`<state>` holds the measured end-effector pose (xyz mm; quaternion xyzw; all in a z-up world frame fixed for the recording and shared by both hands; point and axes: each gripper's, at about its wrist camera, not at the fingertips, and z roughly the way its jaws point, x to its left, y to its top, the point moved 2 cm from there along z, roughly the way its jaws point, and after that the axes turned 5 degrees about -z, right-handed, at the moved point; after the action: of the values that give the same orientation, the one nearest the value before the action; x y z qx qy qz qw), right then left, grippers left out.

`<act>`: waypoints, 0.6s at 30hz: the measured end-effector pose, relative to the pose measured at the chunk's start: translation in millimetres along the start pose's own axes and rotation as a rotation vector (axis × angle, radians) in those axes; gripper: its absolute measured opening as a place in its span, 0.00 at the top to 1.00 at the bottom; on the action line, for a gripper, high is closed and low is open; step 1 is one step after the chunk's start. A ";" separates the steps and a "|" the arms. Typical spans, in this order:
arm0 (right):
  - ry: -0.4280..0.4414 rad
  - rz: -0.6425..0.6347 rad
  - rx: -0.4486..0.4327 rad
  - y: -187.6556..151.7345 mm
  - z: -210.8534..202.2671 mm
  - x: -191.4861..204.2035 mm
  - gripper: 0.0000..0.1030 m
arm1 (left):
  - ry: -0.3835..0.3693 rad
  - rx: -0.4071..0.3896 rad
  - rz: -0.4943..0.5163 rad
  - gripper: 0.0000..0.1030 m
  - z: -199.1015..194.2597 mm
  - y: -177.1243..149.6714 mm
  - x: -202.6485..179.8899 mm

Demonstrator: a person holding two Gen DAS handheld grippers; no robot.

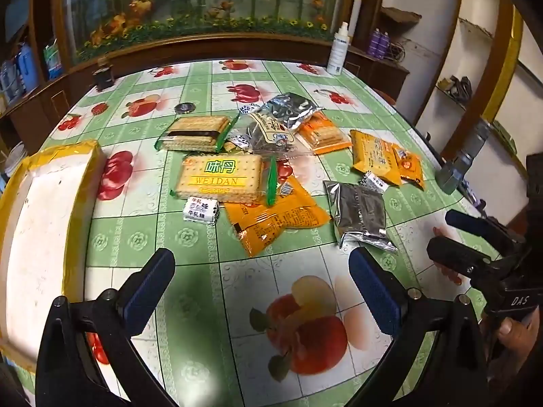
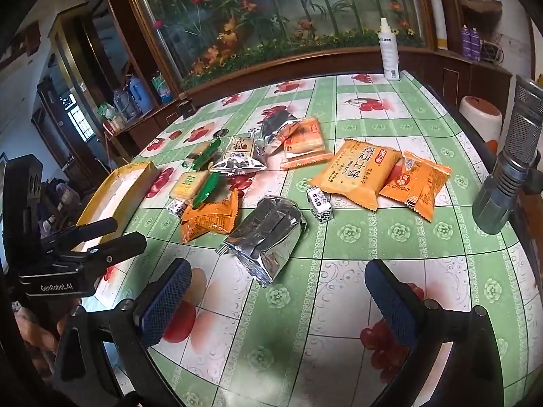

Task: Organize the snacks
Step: 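Move both tools toward the pile of snacks on the table, then grasp the orange snack packet with the left tool while the right tool grasps the silver foil bag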

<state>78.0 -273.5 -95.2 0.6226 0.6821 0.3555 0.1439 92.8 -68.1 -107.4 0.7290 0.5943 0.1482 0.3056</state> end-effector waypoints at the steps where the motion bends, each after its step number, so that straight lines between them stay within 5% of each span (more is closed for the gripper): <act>1: -0.002 0.000 0.004 0.4 2.3 -0.2 0.00 | -0.011 0.005 0.012 0.00 3.6 0.2 -0.6; 9: -0.052 -0.056 0.036 6.2 15.2 10.2 0.04 | -0.102 0.075 0.143 0.00 41.4 5.1 -8.6; 18: -0.060 -0.045 0.037 13.8 18.5 6.1 0.11 | -0.106 0.145 0.309 0.02 84.8 19.8 -25.7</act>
<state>99.1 -262.5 -97.7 0.6201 0.6978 0.3208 0.1604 150.9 -117.6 -156.6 0.8386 0.4674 0.1114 0.2565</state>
